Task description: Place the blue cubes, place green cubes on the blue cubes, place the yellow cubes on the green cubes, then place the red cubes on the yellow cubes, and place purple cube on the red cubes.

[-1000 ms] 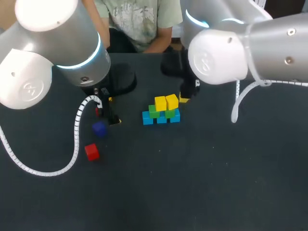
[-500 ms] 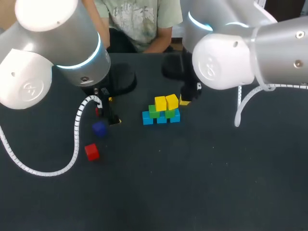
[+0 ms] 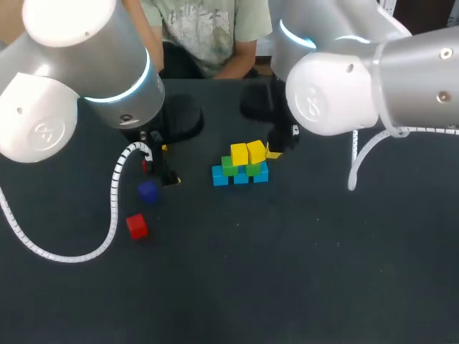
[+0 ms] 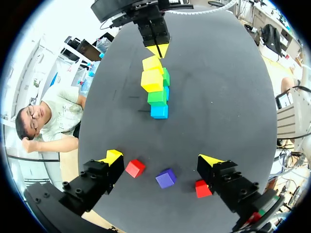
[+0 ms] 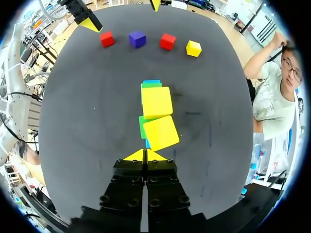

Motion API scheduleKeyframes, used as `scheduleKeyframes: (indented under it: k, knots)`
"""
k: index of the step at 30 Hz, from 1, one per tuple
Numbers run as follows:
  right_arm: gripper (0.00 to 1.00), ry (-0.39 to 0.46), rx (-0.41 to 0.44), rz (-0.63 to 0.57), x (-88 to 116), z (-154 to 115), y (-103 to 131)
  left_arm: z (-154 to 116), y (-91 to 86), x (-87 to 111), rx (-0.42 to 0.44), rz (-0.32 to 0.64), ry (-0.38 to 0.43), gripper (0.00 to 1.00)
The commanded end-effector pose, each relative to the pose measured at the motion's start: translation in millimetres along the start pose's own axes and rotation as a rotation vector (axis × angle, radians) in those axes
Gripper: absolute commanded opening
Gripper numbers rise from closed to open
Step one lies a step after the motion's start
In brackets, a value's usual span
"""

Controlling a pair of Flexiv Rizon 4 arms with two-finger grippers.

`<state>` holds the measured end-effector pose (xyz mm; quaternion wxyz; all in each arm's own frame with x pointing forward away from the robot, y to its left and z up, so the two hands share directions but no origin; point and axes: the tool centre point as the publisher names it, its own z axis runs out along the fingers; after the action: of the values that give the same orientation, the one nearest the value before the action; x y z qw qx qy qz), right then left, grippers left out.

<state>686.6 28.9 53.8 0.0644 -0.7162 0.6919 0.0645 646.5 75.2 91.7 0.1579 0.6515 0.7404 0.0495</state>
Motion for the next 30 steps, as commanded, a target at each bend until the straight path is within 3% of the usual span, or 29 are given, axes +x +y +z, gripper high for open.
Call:
scheduleKeyframes:
  k: [1, 14, 22, 30]
  knots:
    - [0.00, -0.001, 0.001, 0.000, 0, -1, 0, 0, 0.7, 1.3, 0.003, 0.003, -0.004, 1.00]
    - [0.00, 0.002, -0.002, 0.003, 1, 2, -3, 0, 0.7, 1.3, 0.003, 0.003, -0.004, 1.00]
    - [0.00, 0.000, 0.021, 0.042, 13, -7, -17, 0, 0.7, 1.3, 0.003, 0.003, -0.004, 1.00]
    - [0.00, 0.003, -0.012, 0.039, 11, 4, -40, 0, 0.7, 1.3, 0.003, 0.003, -0.004, 1.00]
